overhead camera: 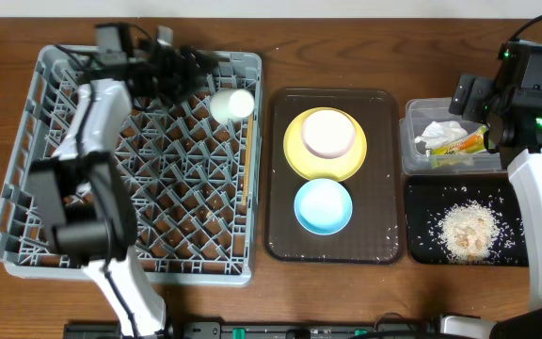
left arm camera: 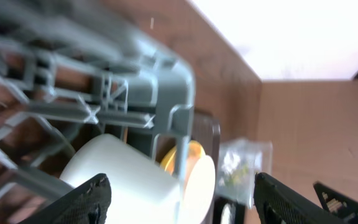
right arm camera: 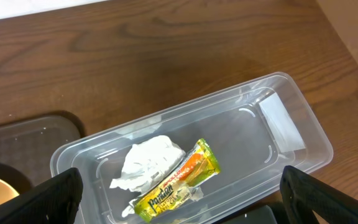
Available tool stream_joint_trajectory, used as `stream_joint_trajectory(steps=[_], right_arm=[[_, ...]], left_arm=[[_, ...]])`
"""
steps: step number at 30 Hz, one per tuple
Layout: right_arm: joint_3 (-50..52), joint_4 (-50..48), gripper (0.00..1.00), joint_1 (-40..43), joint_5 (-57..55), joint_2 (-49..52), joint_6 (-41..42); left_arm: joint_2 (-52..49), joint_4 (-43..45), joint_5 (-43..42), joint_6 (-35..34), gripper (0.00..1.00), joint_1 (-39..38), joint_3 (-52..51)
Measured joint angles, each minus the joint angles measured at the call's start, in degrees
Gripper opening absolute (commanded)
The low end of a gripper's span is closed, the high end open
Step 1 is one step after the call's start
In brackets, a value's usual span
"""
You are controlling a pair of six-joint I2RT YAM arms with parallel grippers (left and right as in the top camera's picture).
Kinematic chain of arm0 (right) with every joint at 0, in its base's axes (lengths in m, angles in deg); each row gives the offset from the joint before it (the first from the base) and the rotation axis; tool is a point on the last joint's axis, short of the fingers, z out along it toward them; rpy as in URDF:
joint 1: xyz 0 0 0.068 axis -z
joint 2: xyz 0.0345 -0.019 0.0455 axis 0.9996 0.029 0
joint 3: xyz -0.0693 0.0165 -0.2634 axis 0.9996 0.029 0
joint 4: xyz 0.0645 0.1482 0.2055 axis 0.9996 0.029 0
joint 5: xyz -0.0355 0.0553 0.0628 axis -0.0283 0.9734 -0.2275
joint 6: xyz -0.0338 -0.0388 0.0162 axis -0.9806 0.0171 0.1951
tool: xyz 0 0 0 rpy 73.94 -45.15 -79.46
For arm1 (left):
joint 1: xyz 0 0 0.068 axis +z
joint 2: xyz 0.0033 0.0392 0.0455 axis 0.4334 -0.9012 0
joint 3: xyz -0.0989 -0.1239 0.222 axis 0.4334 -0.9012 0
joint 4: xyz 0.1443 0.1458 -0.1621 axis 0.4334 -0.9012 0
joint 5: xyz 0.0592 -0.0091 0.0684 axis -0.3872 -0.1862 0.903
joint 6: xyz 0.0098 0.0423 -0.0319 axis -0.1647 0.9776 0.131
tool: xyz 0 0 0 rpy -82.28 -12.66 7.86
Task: Sort waste into correct bins and load items into the dishwasher rack
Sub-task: 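Open the left gripper and raise it away from the cup, then move the left gripper down into the pink cup on the yellow plate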
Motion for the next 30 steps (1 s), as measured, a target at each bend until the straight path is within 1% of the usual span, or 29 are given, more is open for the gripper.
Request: stream_joint_trajectory(steps=[3,4,7,8,12,15,19,23,25,28,30], right_arm=[[0.0,0.0,0.99,0.0,0.0,0.0,0.0],[0.0,0.0,0.99,0.0,0.0,0.0,0.0],[0.0,0.0,0.99,0.0,0.0,0.0,0.0],[0.0,0.0,0.99,0.0,0.0,0.0,0.0],[0.0,0.0,0.99,0.0,0.0,0.0,0.0],[0.0,0.0,0.99,0.0,0.0,0.0,0.0],[0.0,0.0,0.99,0.0,0.0,0.0,0.0],[0.0,0.0,0.99,0.0,0.0,0.0,0.0],[0.0,0.0,0.99,0.0,0.0,0.0,0.0],[0.0,0.0,0.99,0.0,0.0,0.0,0.0],[0.0,0.0,0.99,0.0,0.0,0.0,0.0]], left_arm=[[6.5,-1.0,4.5,0.0,0.76,0.5,0.0],[8.2,-1.5,5.8,0.0,0.72,0.5,0.0],[13.4,-4.8,9.8,0.0,0.5,0.3,0.2],[14.8,-6.4,11.2,-0.1,0.48,0.1,0.3],[17.3,-12.2,16.1,1.5,0.48,-1.2,0.4],[17.5,-16.3,21.3,2.5,0.48,-4.3,0.4],[17.5,-20.7,29.3,3.6,0.48,-11.3,0.4],[17.5,-23.7,38.9,4.9,0.48,-21.7,0.4],[17.5,-24.2,43.9,5.2,0.47,-27.9,0.4],[17.5,-23.9,48.8,5.6,0.44,-35.3,0.4],[17.3,-23.0,51.9,6.0,0.43,-41.0,0.4]])
